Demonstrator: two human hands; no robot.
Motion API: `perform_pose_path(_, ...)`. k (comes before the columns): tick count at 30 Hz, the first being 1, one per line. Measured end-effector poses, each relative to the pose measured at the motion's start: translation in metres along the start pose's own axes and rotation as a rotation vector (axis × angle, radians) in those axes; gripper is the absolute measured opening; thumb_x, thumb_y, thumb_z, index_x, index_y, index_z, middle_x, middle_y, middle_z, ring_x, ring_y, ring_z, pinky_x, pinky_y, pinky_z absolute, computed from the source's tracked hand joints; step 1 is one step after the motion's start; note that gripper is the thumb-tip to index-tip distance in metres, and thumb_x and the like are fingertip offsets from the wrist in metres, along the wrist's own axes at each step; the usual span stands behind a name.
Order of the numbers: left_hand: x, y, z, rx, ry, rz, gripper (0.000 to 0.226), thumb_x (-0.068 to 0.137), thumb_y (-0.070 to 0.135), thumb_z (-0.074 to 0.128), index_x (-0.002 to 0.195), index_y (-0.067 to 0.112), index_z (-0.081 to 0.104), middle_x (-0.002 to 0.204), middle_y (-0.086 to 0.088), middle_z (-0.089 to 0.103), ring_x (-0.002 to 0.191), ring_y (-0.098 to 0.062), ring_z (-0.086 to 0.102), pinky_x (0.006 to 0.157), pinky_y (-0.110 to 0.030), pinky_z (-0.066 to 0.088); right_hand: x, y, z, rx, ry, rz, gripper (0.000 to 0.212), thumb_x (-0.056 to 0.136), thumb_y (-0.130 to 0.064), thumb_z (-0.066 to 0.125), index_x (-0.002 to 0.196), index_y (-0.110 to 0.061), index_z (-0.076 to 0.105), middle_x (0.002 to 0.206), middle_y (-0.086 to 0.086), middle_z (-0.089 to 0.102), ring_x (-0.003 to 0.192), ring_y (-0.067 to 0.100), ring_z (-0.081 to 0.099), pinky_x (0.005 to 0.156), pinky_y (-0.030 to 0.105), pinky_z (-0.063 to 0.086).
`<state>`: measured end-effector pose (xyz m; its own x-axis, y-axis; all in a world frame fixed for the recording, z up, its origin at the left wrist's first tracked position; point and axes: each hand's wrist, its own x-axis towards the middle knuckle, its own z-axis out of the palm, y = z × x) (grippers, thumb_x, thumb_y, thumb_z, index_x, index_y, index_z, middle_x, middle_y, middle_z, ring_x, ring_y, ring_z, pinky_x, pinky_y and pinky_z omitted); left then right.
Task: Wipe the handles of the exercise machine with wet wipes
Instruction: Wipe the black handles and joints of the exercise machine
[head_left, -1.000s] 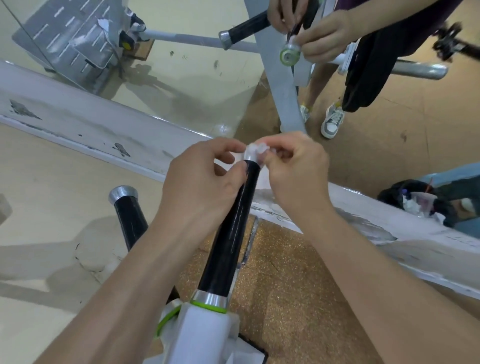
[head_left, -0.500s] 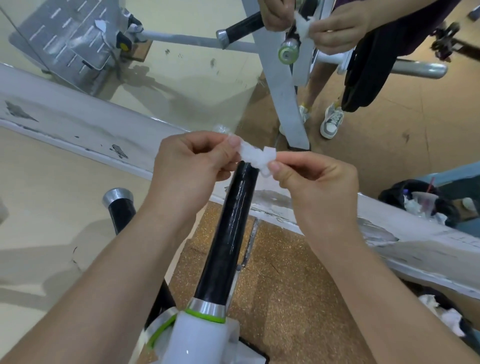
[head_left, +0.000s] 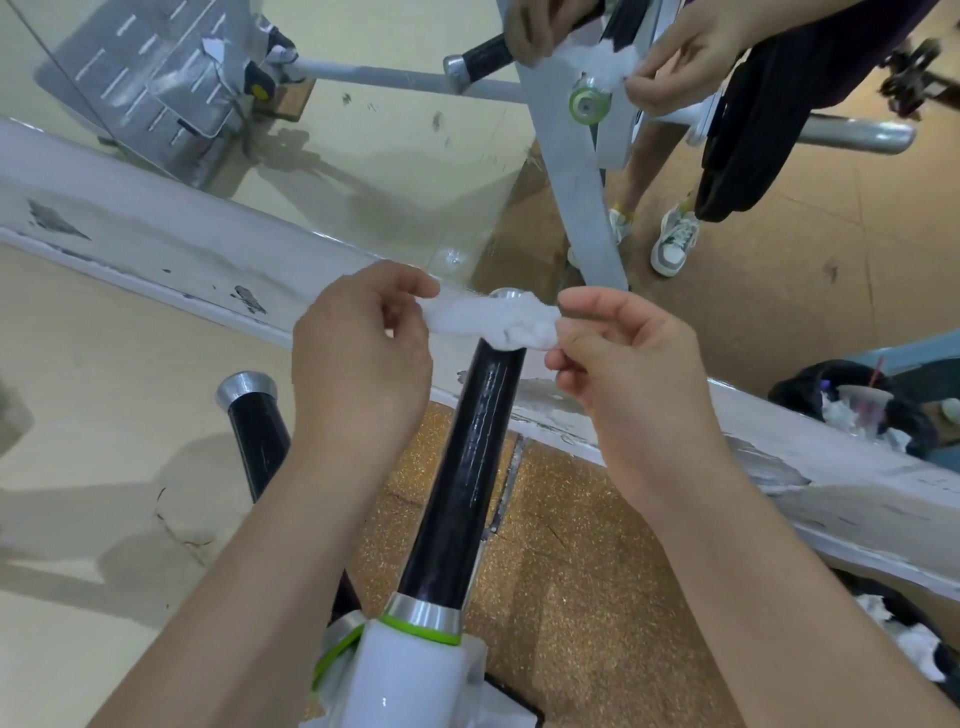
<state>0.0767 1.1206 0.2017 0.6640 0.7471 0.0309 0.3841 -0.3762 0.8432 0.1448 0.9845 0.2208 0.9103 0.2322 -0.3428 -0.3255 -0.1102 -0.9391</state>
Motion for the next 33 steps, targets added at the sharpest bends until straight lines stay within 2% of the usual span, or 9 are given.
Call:
perform_pose_path(3,-0.005,0.008,-0.001,0.053,-0.060,0.128,0.014,0.089,0.029,0.056,0.091,0.038,0.067,0.092,0.013,0.064,0.078,0.000,0.059,0.067,-0.005,0.039,-0.001,-0.001,0.005,-0.161,-0.040,-0.090,0.017,0.085,0.003,0.059,0.090,-0.010,0.068,0.067,0.001,0.061,0.055,0.008,0.061,0.056,0.018,0.051)
perform_pose_path(6,-0.006,0.016,0.004,-0.055,-0.249,0.040,0.014,0.075,0.049,0.071,0.082,0.037,0.071,0.077,0.013,0.068,0.069,0.000,0.064,0.065,-0.020,0.047,-0.003,0.000,0.009,-0.229,-0.078,-0.140,0.015,0.083,0.002,0.062,0.085,-0.010,0.071,0.066,0.003,0.065,0.054,0.007,0.062,0.057,0.018,0.053)
perform_pose_path(10,0.002,0.004,0.013,-0.317,-0.188,-0.247,0.011,0.072,0.024,0.080,0.066,0.019,0.072,0.070,-0.005,0.072,0.071,-0.026,0.071,0.070,-0.039,0.059,-0.004,0.002,0.007,-0.262,-0.074,-0.120,0.018,0.086,-0.003,0.061,0.086,-0.017,0.073,0.073,-0.001,0.070,0.061,0.005,0.064,0.060,0.020,0.053)
perform_pose_path(15,-0.002,-0.001,0.013,-0.605,-0.284,-0.572,0.006,0.082,0.011,0.070,0.077,0.008,0.070,0.071,-0.008,0.072,0.057,-0.018,0.068,0.055,-0.024,0.056,-0.007,0.005,0.001,-0.317,-0.071,-0.113,0.024,0.088,-0.005,0.060,0.084,-0.026,0.071,0.077,-0.005,0.068,0.074,0.012,0.066,0.065,0.028,0.056)
perform_pose_path(17,-0.002,0.002,0.007,-0.639,-0.295,-0.520,0.011,0.078,0.022,0.074,0.076,0.011,0.072,0.073,-0.010,0.074,0.065,-0.025,0.071,0.061,-0.028,0.058,-0.008,0.005,0.001,-0.339,-0.079,-0.127,0.024,0.087,-0.007,0.060,0.083,-0.028,0.071,0.081,-0.006,0.070,0.078,0.012,0.067,0.069,0.029,0.056)
perform_pose_path(21,0.002,0.007,0.014,-0.314,-0.199,-0.216,0.008,0.067,0.020,0.081,0.065,0.018,0.073,0.062,-0.005,0.071,0.062,-0.025,0.069,0.069,-0.041,0.060,-0.010,0.007,0.000,-0.393,-0.058,-0.152,0.023,0.087,-0.010,0.061,0.085,-0.030,0.072,0.081,-0.008,0.071,0.076,0.012,0.069,0.074,0.033,0.059)
perform_pose_path(26,0.010,0.009,0.014,-0.527,-0.289,-0.472,0.010,0.077,0.001,0.072,0.070,0.007,0.069,0.060,-0.008,0.064,0.056,-0.018,0.060,0.058,-0.027,0.056,-0.014,0.006,0.000,-0.373,-0.046,-0.104,0.023,0.087,-0.011,0.061,0.090,-0.030,0.073,0.078,-0.007,0.073,0.078,0.027,0.069,0.072,0.044,0.057)
perform_pose_path(29,-0.004,0.012,0.002,-0.251,-0.258,-0.177,0.012,0.070,0.016,0.081,0.063,0.021,0.074,0.058,0.006,0.068,0.061,-0.011,0.064,0.066,-0.026,0.055,-0.014,0.007,0.000,-0.390,-0.056,-0.107,0.022,0.087,-0.012,0.062,0.093,-0.031,0.073,0.079,-0.007,0.073,0.074,0.017,0.070,0.073,0.036,0.059)
perform_pose_path(33,-0.011,0.012,0.004,-0.294,-0.234,-0.169,0.007,0.070,0.020,0.081,0.067,0.022,0.075,0.061,0.007,0.069,0.064,-0.014,0.065,0.073,-0.036,0.057,-0.015,0.008,-0.001,-0.398,-0.054,-0.099,0.021,0.086,-0.013,0.064,0.096,-0.030,0.072,0.080,-0.007,0.072,0.073,0.009,0.068,0.066,0.024,0.056)
